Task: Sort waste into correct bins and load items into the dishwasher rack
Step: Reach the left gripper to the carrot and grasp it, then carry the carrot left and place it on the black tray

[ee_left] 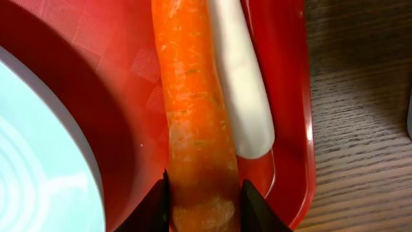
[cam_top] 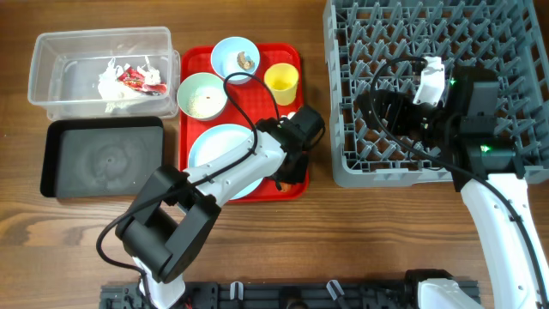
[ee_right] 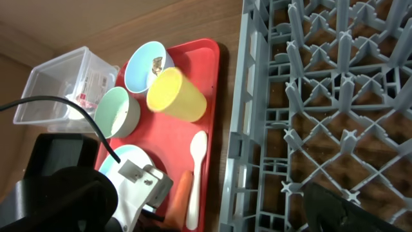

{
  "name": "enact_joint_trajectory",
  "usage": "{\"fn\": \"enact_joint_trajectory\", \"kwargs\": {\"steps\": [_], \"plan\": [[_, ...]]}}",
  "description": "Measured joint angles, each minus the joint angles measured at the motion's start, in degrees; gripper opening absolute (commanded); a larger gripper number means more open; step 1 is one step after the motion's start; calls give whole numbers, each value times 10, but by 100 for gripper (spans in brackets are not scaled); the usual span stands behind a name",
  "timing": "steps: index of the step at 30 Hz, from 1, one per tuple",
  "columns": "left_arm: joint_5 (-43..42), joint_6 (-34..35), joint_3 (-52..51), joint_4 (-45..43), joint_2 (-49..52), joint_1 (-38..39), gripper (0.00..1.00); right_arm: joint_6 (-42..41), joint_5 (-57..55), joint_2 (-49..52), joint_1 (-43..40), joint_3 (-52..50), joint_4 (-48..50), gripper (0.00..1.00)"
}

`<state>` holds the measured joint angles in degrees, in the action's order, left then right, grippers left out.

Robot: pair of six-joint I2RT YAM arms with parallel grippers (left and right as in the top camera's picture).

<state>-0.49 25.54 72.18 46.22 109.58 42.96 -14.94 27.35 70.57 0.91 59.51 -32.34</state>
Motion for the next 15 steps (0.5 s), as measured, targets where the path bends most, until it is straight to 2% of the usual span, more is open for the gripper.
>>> {"fn": "enact_joint_trajectory", "kwargs": {"steps": [3, 9, 15], "plan": [[0, 0, 0, 0, 0, 0, 23, 0, 0, 0, 0, 0, 0, 100], [0, 0, 4, 12, 0, -1, 12, 0, 0, 0, 0, 0, 0, 100], [0, -4, 69, 110, -1, -28, 12, 0, 0, 0, 0, 0, 0, 100]]}}
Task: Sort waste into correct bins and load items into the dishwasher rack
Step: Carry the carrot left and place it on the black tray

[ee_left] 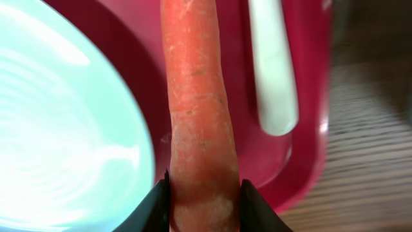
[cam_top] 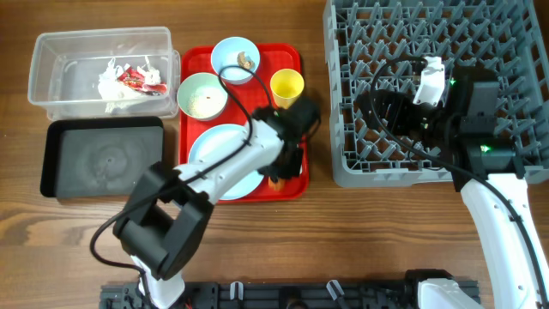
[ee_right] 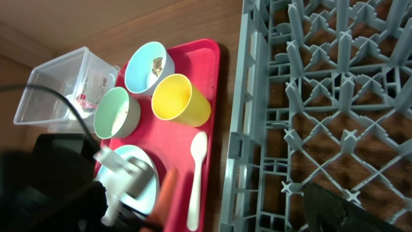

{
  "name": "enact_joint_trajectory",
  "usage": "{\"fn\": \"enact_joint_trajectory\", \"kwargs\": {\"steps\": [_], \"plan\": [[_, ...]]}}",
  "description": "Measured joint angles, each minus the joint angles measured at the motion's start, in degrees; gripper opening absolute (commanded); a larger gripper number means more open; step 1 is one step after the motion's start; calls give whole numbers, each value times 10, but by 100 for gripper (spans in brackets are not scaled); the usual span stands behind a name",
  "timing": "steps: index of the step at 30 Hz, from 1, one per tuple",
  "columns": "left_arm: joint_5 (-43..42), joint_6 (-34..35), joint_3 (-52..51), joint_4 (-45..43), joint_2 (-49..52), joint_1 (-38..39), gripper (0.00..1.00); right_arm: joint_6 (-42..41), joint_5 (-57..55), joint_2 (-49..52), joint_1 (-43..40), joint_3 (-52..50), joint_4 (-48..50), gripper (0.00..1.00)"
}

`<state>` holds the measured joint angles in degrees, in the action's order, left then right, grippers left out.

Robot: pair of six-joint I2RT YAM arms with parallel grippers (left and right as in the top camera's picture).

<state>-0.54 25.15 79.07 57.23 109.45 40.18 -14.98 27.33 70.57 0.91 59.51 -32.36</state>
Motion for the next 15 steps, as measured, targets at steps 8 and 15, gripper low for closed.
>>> {"fn": "enact_joint_trajectory", "kwargs": {"steps": [8, 15], "plan": [[16, 0, 99, 103, -69, -80, 10, 0, 0, 0, 0, 0, 0, 100], [93, 4, 100, 178, -142, -279, 6, 0, -2, 0, 0, 0, 7, 100]]}}
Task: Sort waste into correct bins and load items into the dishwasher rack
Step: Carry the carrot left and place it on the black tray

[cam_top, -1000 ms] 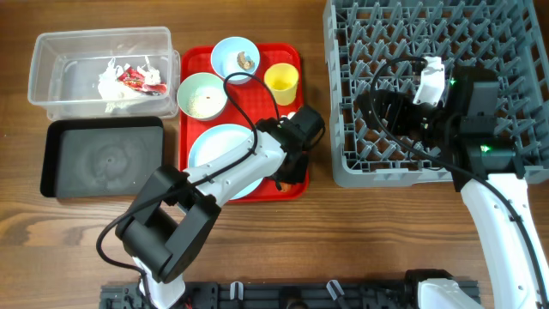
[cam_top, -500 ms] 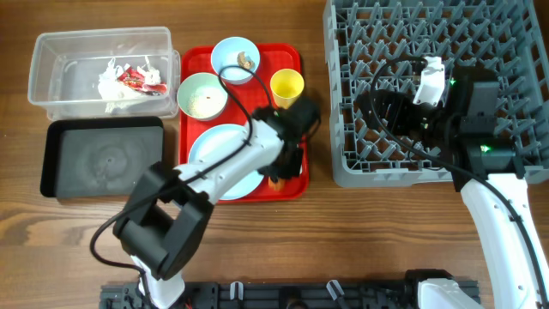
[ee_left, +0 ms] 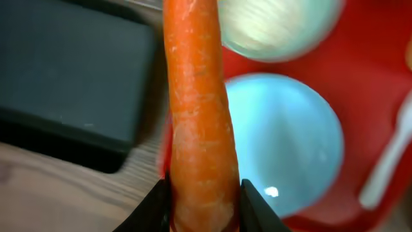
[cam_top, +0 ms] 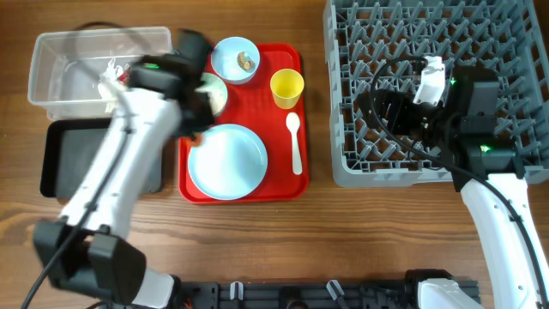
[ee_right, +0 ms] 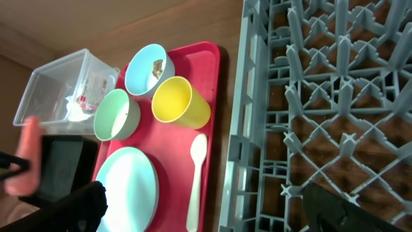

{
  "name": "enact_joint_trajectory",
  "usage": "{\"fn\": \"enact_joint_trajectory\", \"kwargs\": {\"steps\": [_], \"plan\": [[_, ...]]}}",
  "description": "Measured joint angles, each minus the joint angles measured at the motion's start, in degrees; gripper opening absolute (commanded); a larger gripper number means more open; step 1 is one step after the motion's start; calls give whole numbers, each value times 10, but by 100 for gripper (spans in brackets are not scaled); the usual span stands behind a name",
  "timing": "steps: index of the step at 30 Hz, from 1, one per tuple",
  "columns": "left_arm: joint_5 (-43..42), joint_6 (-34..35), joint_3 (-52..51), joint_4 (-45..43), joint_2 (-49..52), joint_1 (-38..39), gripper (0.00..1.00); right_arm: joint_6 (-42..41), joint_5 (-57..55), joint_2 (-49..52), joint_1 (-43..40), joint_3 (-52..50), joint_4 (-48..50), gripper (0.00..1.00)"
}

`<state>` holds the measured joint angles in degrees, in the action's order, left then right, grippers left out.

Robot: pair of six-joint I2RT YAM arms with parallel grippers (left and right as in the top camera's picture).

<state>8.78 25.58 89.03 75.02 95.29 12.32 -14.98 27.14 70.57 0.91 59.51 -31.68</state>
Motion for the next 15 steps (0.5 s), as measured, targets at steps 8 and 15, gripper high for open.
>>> {"fn": "enact_joint_trajectory", "kwargs": {"steps": [8, 15], "plan": [[24, 7, 0, 4, -5, -260, 4, 0, -2, 0, 0, 0, -1, 100], [34, 83, -95, -106, -10, -373, 8, 0, -2, 0, 0, 0, 0, 100]]}}
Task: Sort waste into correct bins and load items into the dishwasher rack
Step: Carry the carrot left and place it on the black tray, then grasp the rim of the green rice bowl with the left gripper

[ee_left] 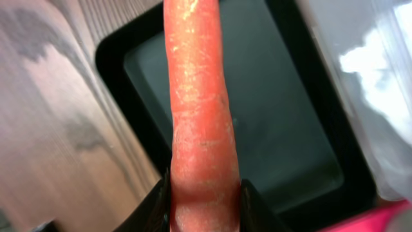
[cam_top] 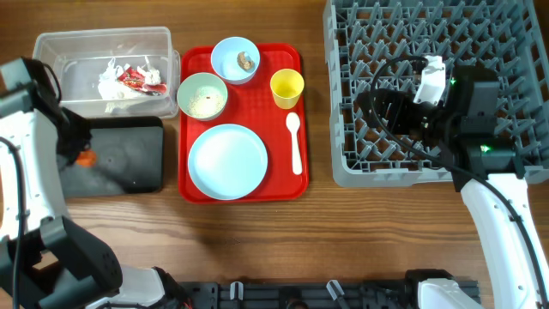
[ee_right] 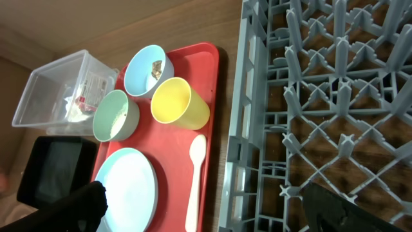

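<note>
An orange carrot (ee_left: 199,109) is clamped lengthwise in my left gripper (ee_left: 202,201), which is shut on it. It hangs over the left end of the black bin (ee_left: 283,109), next to bare wood. From overhead only an orange tip (cam_top: 83,158) shows beside the left gripper (cam_top: 72,137). My right gripper (ee_right: 206,212) is open and empty, hovering over the grey dish rack (cam_top: 429,159). The red tray (cam_top: 287,184) carries a pale blue plate (cam_top: 227,161), green bowl (cam_top: 202,94), blue bowl (cam_top: 235,58), yellow cup (cam_top: 286,86) and white spoon (cam_top: 296,142).
A clear plastic bin (cam_top: 51,51) holding wrappers and paper sits behind the black bin (cam_top: 120,163). The rack fills the back right corner. The left arm's cable and link run along the table's left edge.
My left gripper, still shut on the carrot, has gone from over the tray's left edge by the green bowl to over the black bin's left end. The right arm has not moved.
The left gripper was shut on the carrot lying beside the spoon on the tray's right side. Then it held the carrot raised beside the plate. Then it held it at the tray's left edge, and now over the black bin. The right gripper stayed open over the rack.
</note>
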{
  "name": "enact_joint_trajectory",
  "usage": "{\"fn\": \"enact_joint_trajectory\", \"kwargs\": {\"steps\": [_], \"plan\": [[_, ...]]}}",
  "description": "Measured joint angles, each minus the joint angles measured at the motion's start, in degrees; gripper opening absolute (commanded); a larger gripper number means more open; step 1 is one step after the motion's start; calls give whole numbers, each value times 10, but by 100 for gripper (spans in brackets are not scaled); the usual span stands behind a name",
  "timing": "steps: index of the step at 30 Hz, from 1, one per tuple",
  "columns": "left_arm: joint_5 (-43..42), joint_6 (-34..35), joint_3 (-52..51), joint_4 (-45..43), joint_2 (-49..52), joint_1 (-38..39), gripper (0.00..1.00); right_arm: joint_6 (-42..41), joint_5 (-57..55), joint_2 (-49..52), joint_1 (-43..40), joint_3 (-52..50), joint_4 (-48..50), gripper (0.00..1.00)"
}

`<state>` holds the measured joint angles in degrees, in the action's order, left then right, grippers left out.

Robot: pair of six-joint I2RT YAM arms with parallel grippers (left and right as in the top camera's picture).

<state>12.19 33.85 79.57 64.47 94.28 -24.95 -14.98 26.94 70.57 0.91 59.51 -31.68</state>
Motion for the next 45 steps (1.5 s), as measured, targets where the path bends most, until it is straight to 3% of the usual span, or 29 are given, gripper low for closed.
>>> {"fn": "enact_joint_trajectory", "kwargs": {"steps": [2, 6, 8, 11, 14, 17, 22, 24, 26, 31, 35, 45], "plan": [[-3, 10, -58, -60, 0, 1, 21, 0, 0, 0, 0, 0, 1, 100], [-11, 19, -144, -169, 1, 1, 34, 0, 0, 0, 0, 0, 4, 100], [-11, 22, -154, -184, 1, 1, 50, 0, 0, 0, 0, 0, 4, 100], [-11, 28, -155, -188, 0, 1, 66, 0, 0, 0, 0, 0, 4, 100], [-13, 25, -155, -189, 0, 1, 74, 0, 0, 0, 0, 0, 4, 100], [-19, 13, -152, -175, 0, 1, 74, 0, 0, 0, 0, 0, 4, 100], [-121, -83, -51, -72, -4, 7, 81, 0, 0, 0, 0, 0, 5, 100], [-162, -134, 64, 12, -8, 26, 89, 0, 0, 0, 0, 0, 9, 100], [-173, -169, 154, 30, -15, 54, 97, 0, 0, 0, 0, 0, 16, 100], [-156, -198, 267, -14, -17, 125, 97, 0, 0, 0, 0, 0, 22, 100], [-157, -219, 275, -41, 38, 159, 96, 0, 0, 0, 0, 0, 21, 100], [-148, -292, 275, -161, 201, 342, 93, 0, 0, 0, 0, 0, 8, 100]]}}
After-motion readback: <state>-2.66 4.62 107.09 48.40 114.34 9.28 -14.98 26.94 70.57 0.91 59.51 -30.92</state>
